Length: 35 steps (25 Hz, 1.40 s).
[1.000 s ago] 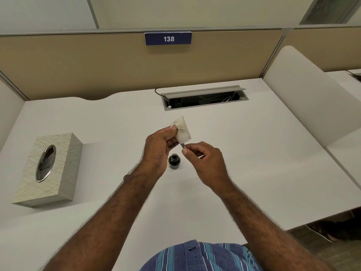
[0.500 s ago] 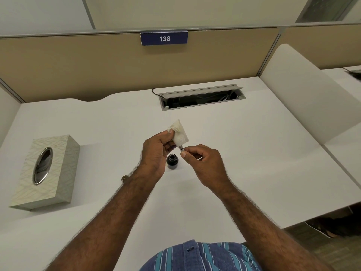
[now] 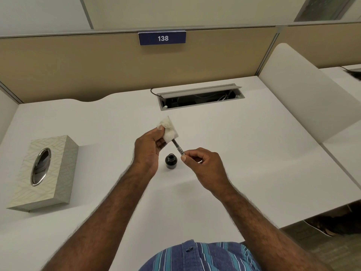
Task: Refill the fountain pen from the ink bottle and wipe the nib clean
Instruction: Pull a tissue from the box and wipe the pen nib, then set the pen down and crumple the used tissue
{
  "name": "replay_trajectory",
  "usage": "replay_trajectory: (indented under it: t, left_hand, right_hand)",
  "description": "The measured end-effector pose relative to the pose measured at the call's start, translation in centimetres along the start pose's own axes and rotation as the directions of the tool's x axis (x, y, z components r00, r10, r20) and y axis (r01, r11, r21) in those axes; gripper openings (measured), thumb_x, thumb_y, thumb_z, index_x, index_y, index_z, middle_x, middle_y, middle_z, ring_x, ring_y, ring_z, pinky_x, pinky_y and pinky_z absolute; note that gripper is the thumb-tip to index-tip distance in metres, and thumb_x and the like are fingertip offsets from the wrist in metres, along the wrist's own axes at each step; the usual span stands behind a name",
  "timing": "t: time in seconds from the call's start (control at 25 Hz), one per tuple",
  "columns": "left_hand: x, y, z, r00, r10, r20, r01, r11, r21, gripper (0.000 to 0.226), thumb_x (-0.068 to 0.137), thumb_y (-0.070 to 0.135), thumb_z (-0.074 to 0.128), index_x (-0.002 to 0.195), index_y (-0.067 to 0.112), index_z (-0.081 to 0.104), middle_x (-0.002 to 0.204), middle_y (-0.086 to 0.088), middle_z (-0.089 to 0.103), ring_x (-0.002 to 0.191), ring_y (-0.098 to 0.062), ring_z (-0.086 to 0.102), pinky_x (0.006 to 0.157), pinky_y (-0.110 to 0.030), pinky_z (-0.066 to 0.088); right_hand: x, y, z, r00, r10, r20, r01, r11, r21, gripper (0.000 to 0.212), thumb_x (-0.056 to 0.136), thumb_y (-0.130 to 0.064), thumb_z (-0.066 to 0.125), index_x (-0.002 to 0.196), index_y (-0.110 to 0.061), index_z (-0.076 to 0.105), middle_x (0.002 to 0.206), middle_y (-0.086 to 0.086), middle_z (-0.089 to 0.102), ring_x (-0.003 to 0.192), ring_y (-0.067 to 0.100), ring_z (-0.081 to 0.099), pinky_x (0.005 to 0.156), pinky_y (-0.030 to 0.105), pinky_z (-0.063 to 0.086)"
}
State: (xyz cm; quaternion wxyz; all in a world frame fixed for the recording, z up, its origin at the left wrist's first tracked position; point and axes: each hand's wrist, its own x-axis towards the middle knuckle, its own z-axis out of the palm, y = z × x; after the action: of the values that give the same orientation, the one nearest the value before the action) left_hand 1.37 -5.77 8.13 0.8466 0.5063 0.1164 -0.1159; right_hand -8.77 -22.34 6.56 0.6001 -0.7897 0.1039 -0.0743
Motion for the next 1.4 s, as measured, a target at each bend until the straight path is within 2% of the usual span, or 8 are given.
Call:
replay_trajectory:
  t: [0.2, 0.44, 0.6, 0.8, 1.04, 1.12, 1.24, 1.4]
  left_hand:
    - [1.3, 0.7, -1.4, 0.998, 0.004, -0.062, -0.002, 1.000, 0.026, 0.013, 0.100, 0.021, 0.067, 0.104, 0.016, 0.079, 0.100, 0.002, 0.082, 0.083, -0.011, 0.078, 0.079, -0.029, 0.058]
    - [0.9, -0.8, -3.2, 0.994, -0.039, -0.101, 0.045, 0.997, 0.066, 0.010, 0.097, 0.022, 0.072, 0.102, 0.018, 0.080, 0.101, 0.002, 0.081, 0.085, -0.013, 0.077, 0.077, -0.031, 0.058]
    - [-0.2, -1.9, -4.3, 0.992, -0.047, -0.113, 0.060, 0.992, 0.113, 0.010, 0.097, 0.022, 0.073, 0.101, 0.017, 0.081, 0.103, -0.001, 0.081, 0.093, -0.020, 0.075, 0.081, -0.033, 0.058]
    - [-1.9, -3.1, -5.7, 0.989, -0.048, -0.139, 0.071, 0.983, 0.171, 0.010, 0.097, 0.022, 0.073, 0.097, 0.016, 0.081, 0.093, 0.002, 0.082, 0.091, -0.021, 0.074, 0.081, -0.033, 0.057]
    - [-3.1, -3.7, -7.2, 0.983, -0.055, -0.176, 0.090, 0.976, 0.198, 0.011, 0.097, 0.023, 0.073, 0.093, 0.018, 0.082, 0.087, 0.006, 0.083, 0.082, -0.013, 0.075, 0.081, -0.033, 0.058]
    - [-3.4, -3.7, -7.6, 0.979, -0.050, -0.196, 0.090, 0.975, 0.203, 0.010, 0.096, 0.024, 0.075, 0.095, 0.017, 0.082, 0.087, 0.006, 0.083, 0.082, -0.014, 0.074, 0.081, -0.033, 0.058]
    - [-3.9, -3.7, -7.9, 0.981, -0.045, -0.186, 0.087, 0.972, 0.220, 0.012, 0.096, 0.026, 0.075, 0.091, 0.020, 0.084, 0.090, 0.005, 0.083, 0.082, -0.011, 0.075, 0.078, -0.030, 0.058]
    - [-4.4, -3.7, -8.1, 0.988, -0.032, -0.153, 0.071, 0.964, 0.255, 0.017, 0.097, 0.028, 0.074, 0.086, 0.028, 0.086, 0.092, 0.005, 0.083, 0.084, -0.009, 0.075, 0.077, -0.027, 0.059]
  right_hand:
    - [-0.2, 1.1, -0.7, 0.996, 0.086, 0.002, -0.086, 0.995, 0.048, 0.006, 0.092, -0.029, 0.084, 0.091, -0.024, 0.085, 0.076, -0.019, 0.074, 0.067, 0.001, 0.062, 0.067, 0.010, 0.047]
    - [0.3, 2.4, -1.4, 0.976, 0.199, -0.083, -0.195, 0.979, 0.060, 0.008, 0.092, -0.030, 0.083, 0.088, -0.023, 0.085, 0.072, -0.009, 0.075, 0.062, -0.001, 0.062, 0.061, 0.009, 0.047]
    - [0.9, 4.1, -1.7, 0.954, 0.252, -0.166, -0.265, 0.962, -0.065, 0.012, 0.093, -0.030, 0.081, 0.092, -0.020, 0.087, 0.065, -0.019, 0.072, 0.066, -0.001, 0.066, 0.069, 0.016, 0.048]
    - [2.1, 6.2, -1.1, 0.958, 0.207, -0.200, -0.262, 0.916, -0.304, 0.013, 0.094, -0.026, 0.079, 0.093, -0.016, 0.087, 0.072, -0.010, 0.074, 0.074, 0.012, 0.070, 0.071, 0.020, 0.049]
    - [3.1, 8.5, 0.3, 0.961, 0.186, -0.204, -0.261, 0.852, -0.454, 0.013, 0.095, -0.022, 0.074, 0.087, -0.015, 0.081, 0.073, -0.003, 0.073, 0.078, 0.024, 0.067, 0.078, 0.033, 0.053]
    - [3.2, 8.9, 0.6, 0.962, 0.200, -0.186, -0.268, 0.822, -0.502, 0.021, 0.096, -0.021, 0.071, 0.076, -0.017, 0.071, 0.068, -0.007, 0.060, 0.074, 0.023, 0.057, 0.076, 0.034, 0.050]
    - [3.1, 9.3, 1.0, 0.965, 0.190, -0.183, -0.261, 0.780, -0.569, 0.049, 0.096, -0.018, 0.068, 0.056, -0.024, 0.040, 0.057, -0.009, 0.040, 0.066, 0.023, 0.044, 0.067, 0.032, 0.038]
    - [3.2, 9.3, 1.3, 0.962, 0.204, -0.183, -0.273, 0.762, -0.587, 0.053, 0.097, -0.018, 0.066, 0.054, -0.023, 0.034, 0.058, -0.007, 0.038, 0.068, 0.026, 0.045, 0.067, 0.031, 0.035]
